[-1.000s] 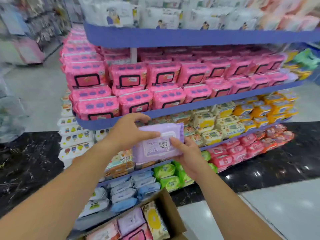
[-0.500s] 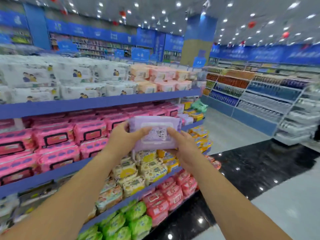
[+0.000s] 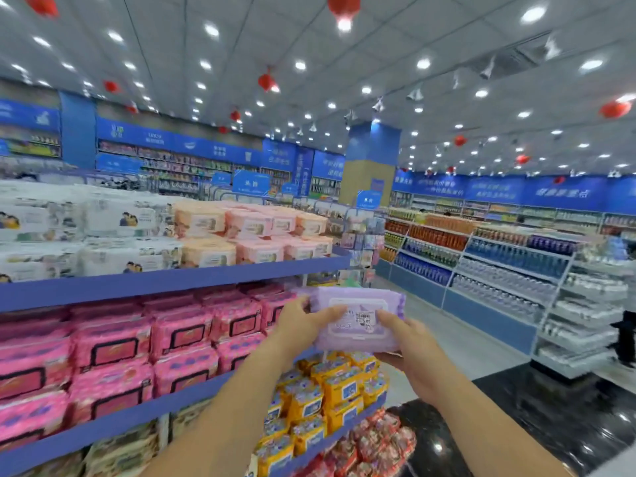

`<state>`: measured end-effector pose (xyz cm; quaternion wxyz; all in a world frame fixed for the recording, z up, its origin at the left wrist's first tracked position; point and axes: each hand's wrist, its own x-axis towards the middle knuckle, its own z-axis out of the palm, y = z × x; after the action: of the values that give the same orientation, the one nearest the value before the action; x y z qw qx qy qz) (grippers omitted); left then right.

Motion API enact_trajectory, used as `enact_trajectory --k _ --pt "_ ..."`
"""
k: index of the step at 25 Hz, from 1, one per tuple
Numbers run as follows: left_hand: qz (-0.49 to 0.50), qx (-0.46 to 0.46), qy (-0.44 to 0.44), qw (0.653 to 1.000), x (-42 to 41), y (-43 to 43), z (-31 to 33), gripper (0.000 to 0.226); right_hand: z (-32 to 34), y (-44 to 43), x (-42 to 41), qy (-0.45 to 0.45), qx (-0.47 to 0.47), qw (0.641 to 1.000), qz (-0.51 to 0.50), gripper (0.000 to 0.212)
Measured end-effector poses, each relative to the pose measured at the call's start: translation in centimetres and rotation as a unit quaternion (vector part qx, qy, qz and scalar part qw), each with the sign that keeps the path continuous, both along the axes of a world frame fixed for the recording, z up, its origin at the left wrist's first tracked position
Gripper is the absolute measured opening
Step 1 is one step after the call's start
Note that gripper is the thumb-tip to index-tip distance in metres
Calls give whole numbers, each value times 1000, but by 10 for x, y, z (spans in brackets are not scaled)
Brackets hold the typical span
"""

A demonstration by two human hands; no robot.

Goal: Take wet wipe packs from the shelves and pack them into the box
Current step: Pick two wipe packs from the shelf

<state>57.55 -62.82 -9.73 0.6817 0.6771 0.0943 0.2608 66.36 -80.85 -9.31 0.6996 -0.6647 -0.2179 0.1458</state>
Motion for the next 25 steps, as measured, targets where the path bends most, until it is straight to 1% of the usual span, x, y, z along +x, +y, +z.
enact_trajectory --k 2,4,7,10,13,15,16,18,19,21,22,23,25 --pt "14 -1 -21 1000 68 4 -8 41 7 1 70 -16 -13 1000 19 33" --pt "17 9 -19 1000 117 10 -6 42 12 3 126 -18 -23 999 29 30" --pt "15 26 5 1000 183 21 0 48 9 16 207 -15 -19 998 52 26" --pt "46 27 30 998 246 52 -10 50 4 52 282 -14 -23 995 91 22" --pt "92 37 67 993 297 90 -39 44 -26 101 358 -22 -52 988 145 24" --pt "130 30 90 987 325 113 -67 52 -59 134 405 -35 -73 979 186 28" --pt "151 29 100 983 336 124 -80 63 -72 149 422 -36 -85 975 202 29" --pt "213 42 125 968 365 144 -103 85 -99 180 463 -42 -99 961 256 26" --pt "240 48 143 959 380 152 -111 86 -110 196 484 -47 -107 952 282 23" --pt "277 57 190 940 407 165 -123 70 -132 227 521 -55 -139 937 314 23" --pt "303 61 218 926 420 173 -132 62 -144 242 537 -61 -155 929 329 28" --pt "327 68 245 910 429 181 -140 58 -155 256 550 -61 -163 924 340 34" --pt "354 78 279 889 449 198 -156 65 -170 281 575 -45 -171 915 362 41"
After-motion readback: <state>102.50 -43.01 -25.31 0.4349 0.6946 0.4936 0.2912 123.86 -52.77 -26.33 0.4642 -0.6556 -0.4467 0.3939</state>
